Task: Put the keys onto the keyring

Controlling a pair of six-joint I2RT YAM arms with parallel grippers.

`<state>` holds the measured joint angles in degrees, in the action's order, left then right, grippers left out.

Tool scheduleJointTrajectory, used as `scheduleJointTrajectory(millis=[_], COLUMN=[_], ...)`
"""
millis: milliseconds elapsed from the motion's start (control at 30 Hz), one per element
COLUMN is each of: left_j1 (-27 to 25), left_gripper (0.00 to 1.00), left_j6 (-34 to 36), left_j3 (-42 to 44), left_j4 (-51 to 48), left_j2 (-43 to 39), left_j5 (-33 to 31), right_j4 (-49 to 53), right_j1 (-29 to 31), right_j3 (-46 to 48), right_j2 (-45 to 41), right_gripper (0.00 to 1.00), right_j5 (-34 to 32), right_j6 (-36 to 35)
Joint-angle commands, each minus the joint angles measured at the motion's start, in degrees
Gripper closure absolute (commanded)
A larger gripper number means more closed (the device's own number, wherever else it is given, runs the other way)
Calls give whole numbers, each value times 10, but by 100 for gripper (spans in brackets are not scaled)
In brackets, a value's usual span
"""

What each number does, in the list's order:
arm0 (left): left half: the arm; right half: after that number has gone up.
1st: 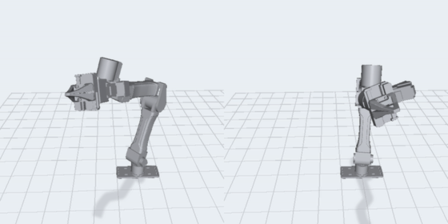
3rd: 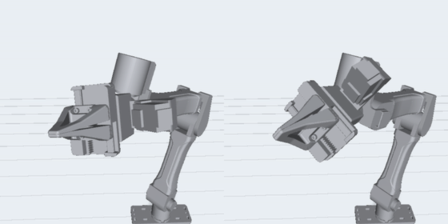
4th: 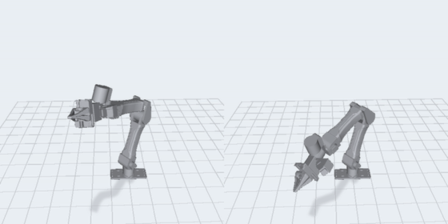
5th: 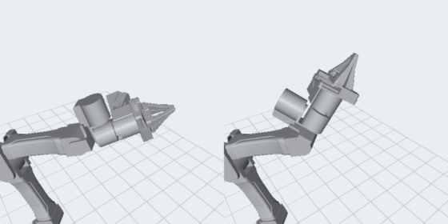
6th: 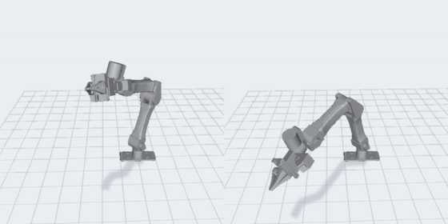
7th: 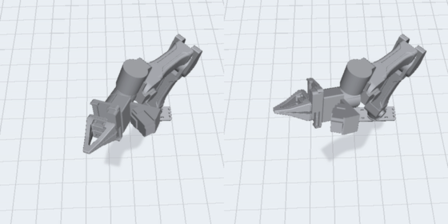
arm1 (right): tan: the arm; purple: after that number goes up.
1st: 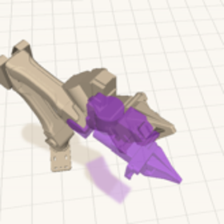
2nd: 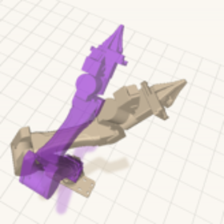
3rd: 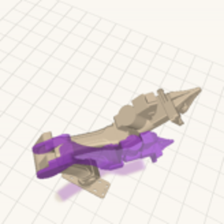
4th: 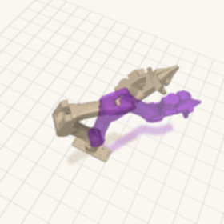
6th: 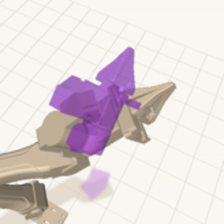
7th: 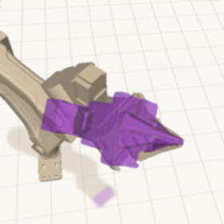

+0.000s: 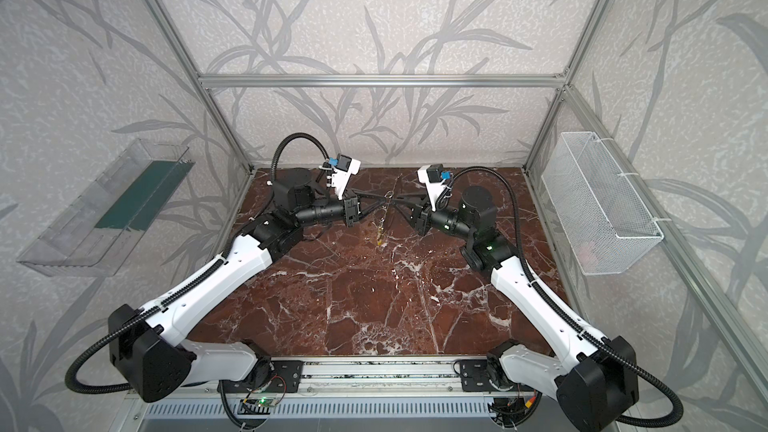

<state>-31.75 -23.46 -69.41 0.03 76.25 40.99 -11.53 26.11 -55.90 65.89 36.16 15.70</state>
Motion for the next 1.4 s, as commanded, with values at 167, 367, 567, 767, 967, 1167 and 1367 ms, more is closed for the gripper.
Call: scheduleJointTrajectory(millis=[167, 367, 567, 767, 967, 1167, 1367], left_j1=[1, 1, 2, 0, -1, -1, -2], left_gripper=[100, 100, 100, 100, 100, 100, 100], left_j6=[152, 210, 235, 228, 226, 221, 217], left_j3=[-35, -37, -52, -58, -57, -56, -56], left_j4=[-120, -158, -185, -190, -194, -189, -186], left_j2=[-28, -42, -48, -49, -50, -51, -51], left_j5=[-26, -19, 1, 27, 31, 33, 34], right_j4=[203, 279, 318, 328, 329, 333, 333], right_j1=[-3, -3, 2, 11, 21, 28, 31], right_j3=[-115, -164, -196, -209, -218, -216, -207], right_j2=[16, 48, 77, 97, 113, 118, 115], right_gripper=[72, 72, 74, 74, 75, 80, 82], right_j5=[43, 108, 142, 149, 157, 160, 164], right_j6=[-102, -167, -203, -214, -213, -221, -223])
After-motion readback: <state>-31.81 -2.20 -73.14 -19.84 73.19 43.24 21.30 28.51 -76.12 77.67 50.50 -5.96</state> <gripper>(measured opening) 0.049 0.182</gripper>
